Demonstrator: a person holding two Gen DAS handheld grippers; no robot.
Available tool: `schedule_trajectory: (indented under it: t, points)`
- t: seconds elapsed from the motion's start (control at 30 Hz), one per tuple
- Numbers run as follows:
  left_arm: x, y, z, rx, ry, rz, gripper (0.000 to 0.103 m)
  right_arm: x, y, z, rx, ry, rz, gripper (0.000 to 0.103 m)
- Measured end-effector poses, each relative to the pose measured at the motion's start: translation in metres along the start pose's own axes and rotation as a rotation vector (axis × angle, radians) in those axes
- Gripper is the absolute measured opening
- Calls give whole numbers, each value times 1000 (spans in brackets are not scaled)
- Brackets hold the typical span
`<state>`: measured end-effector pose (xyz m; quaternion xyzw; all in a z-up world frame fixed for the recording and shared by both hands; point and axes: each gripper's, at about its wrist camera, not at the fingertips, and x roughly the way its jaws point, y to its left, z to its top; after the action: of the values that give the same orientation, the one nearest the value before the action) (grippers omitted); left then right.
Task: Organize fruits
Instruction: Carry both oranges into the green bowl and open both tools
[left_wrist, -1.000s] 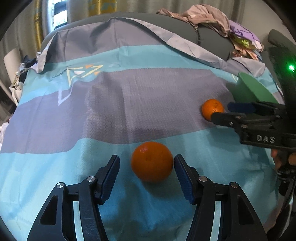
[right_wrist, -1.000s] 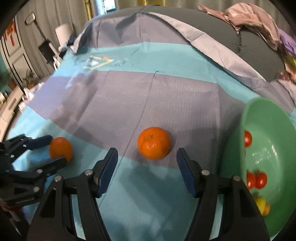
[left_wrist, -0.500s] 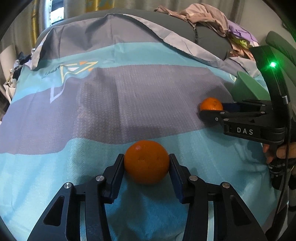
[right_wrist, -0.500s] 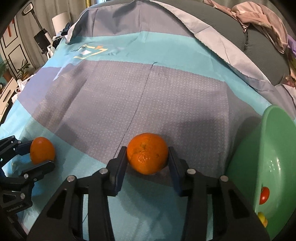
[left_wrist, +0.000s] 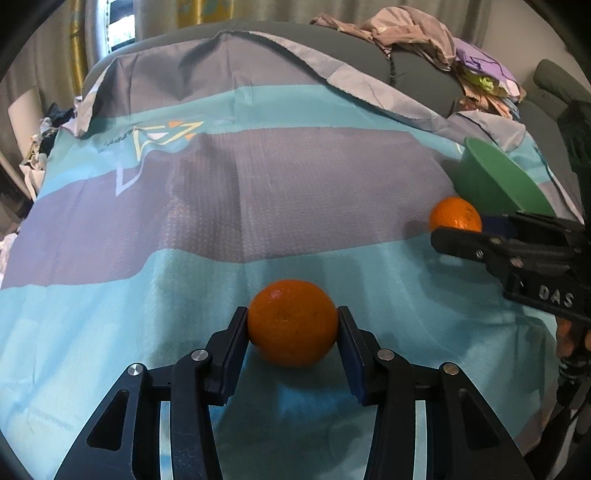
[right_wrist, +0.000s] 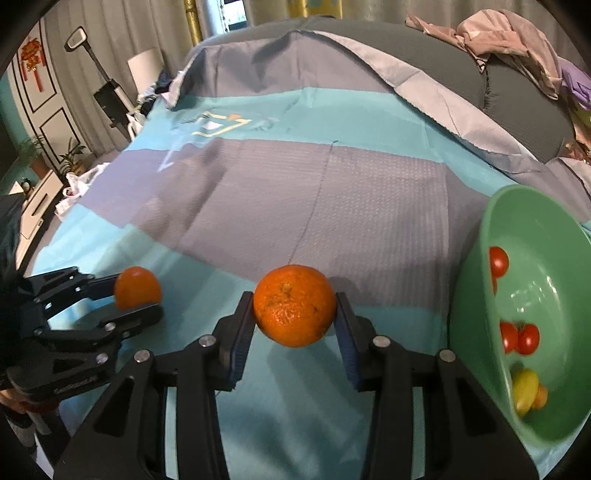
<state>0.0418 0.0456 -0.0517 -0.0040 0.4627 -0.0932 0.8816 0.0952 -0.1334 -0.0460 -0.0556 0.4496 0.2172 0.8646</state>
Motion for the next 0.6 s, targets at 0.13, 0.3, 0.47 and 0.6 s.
schedule_trajectory:
  t: [0.13, 0.3, 0.47, 0.6]
  points:
    - [-13, -7, -4, 14, -16, 13, 47, -18, 5, -11, 3, -21, 19, 42]
    - [-28, -15, -8, 27, -40, 20, 47, -39, 8, -25, 18, -45, 25, 42]
    - [-39, -24, -11, 40, -52, 21, 47, -54, 6, -38, 37, -60, 27, 42]
    - [-44, -33, -13, 57, -59, 20, 47, -65, 1, -44, 51, -76, 22, 42]
